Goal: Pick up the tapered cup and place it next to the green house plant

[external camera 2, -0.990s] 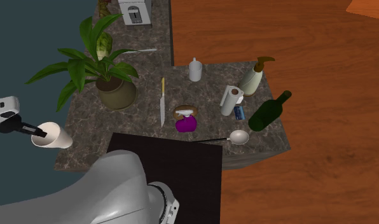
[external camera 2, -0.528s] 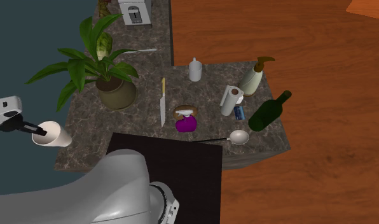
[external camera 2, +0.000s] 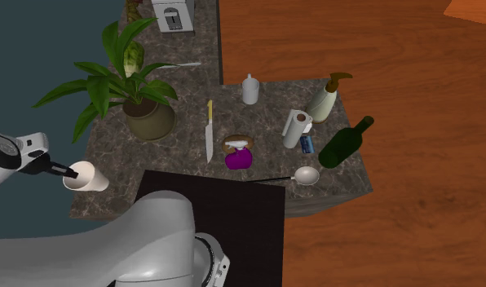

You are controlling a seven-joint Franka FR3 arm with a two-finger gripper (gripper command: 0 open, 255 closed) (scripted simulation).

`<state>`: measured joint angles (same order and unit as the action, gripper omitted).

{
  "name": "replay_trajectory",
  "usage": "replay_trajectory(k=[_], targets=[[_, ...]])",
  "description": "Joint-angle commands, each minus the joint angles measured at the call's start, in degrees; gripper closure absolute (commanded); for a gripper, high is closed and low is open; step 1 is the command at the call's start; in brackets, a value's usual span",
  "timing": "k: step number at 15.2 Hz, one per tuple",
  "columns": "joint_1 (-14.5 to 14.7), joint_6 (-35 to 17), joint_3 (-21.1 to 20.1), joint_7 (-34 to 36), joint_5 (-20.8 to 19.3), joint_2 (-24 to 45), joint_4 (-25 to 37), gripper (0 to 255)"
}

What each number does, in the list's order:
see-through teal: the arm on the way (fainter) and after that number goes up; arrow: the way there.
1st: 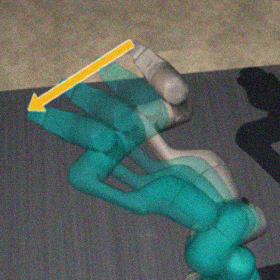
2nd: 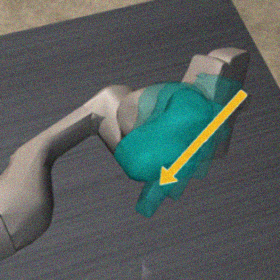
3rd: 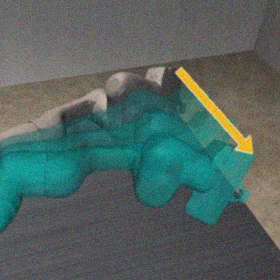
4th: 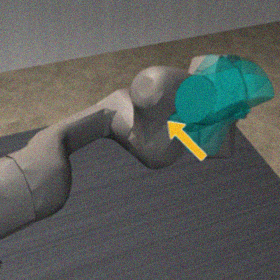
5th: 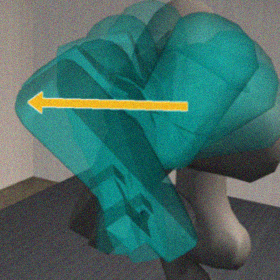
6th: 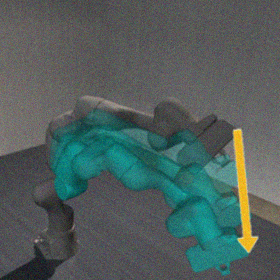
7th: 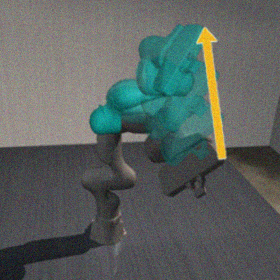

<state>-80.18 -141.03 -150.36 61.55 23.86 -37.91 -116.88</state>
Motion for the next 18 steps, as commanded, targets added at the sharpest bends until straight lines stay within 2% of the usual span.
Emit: replay_trajectory(k=[1, 2, 7, 11, 18], targets=[[0.3, -0.4, -0.2, 0.5, 0.2, -0.5, -0.5, 255], [0.1, -0.3, -0.2, 0.4, 0.2, -0.6, -0.3, 0], [0.3, -0.4, -0.2, 0.5, 0.2, -0.5, -0.5, 0], [2.9, 4.8, 3.3, 2.8, -3.5, 4.8, -0.5, 0], [2.9, 4.8, 3.3, 2.8, -3.5, 4.8, -0.5, 0]])
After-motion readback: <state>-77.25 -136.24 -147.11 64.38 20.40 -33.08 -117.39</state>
